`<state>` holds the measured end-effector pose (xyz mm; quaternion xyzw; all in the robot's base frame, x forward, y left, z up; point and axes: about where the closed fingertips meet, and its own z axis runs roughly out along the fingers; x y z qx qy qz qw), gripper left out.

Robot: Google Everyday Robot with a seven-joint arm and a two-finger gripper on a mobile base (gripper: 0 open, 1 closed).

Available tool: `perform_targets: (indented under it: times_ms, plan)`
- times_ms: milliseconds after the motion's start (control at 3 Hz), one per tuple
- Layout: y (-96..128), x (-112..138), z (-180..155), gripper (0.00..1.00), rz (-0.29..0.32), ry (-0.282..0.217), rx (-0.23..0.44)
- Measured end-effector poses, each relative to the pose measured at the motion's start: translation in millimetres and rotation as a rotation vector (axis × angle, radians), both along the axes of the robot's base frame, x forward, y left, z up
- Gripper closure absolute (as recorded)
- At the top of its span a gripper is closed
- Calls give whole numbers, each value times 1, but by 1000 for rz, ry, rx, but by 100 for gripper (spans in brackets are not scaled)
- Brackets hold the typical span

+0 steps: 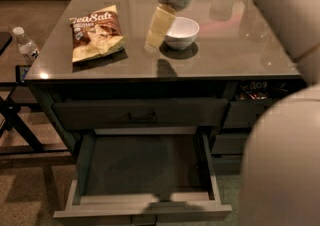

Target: Place brown chip bag into middle drawer

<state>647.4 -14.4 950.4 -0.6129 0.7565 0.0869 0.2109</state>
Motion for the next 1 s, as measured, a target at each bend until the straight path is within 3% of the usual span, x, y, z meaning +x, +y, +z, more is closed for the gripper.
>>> perform_targets:
  times_ms: [333,667,1000]
  plan:
    - [6,10,22,0,-4,-48,33]
    - [6,11,22,0,-4,-48,33]
    - [18,33,19,0,-14,-83,-10]
